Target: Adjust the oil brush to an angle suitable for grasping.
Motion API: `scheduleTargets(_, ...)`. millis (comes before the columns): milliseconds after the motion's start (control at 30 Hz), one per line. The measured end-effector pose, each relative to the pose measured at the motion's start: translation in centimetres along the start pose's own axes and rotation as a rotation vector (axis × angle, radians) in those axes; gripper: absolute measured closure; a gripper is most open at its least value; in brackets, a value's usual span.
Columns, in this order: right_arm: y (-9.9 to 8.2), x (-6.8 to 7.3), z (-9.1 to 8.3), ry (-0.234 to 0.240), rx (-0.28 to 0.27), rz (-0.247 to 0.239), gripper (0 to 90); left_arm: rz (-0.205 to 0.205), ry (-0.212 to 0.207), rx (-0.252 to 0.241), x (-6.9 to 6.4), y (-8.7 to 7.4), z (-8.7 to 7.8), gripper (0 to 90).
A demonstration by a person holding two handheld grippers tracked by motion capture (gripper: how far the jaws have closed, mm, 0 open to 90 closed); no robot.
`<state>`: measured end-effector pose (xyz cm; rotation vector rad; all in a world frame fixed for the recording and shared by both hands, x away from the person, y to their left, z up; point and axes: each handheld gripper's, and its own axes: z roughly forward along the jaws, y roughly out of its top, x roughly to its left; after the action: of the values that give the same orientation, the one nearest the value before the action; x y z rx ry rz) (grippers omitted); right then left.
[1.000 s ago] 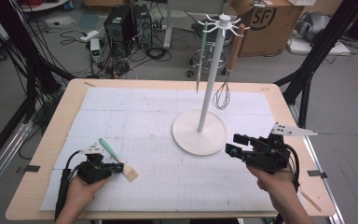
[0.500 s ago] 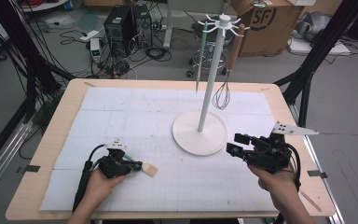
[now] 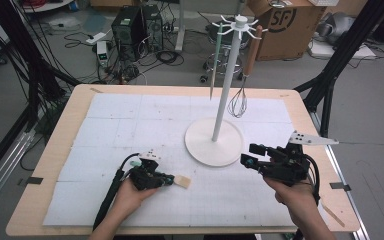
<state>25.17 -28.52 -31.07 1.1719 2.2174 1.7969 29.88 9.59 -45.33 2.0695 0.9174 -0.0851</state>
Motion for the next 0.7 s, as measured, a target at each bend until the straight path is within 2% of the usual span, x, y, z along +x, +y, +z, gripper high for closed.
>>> scheduleTargets(33, 0.0, 0.0, 0.0, -0.001, 0.001, -0.002, 34.1, -0.006, -0.001, -0.001, -0.2, 0.1, 0.2, 88.6)
scheduleTargets(200, -0.1, -0.1, 0.0, -0.005, 0.007, 0.004, 34.1, 0.018, 0.0, 0.017, -0.7, 0.7, 0.9, 88.7)
scheduleTargets(267, -0.2, -0.1, 0.1, -0.004, 0.007, 0.004, 34.1, 0.017, -0.013, 0.017, -0.9, 0.9, 1.3, 88.7)
scheduleTargets(367, -0.4, -0.1, 0.2, -0.003, 0.01, 0.006, 34.1, 0.007, -0.04, 0.01, -1.2, 1.1, 2.0, 88.7)
scheduleTargets(500, -0.5, -0.1, 0.4, -0.01, 0.018, 0.003, 34.1, -0.011, -0.05, 0.0, -1.5, 1.2, 2.6, 88.6)
scheduleTargets(600, -0.5, -0.2, 0.4, -0.017, 0.02, 0.003, 34.1, -0.021, -0.044, -0.014, -1.2, 1.2, 2.1, 86.4)
scheduleTargets(700, -0.5, -0.2, 0.4, -0.02, 0.018, 0.003, 34.1, -0.041, -0.068, -0.061, -0.8, 1.2, 0.6, 82.9)
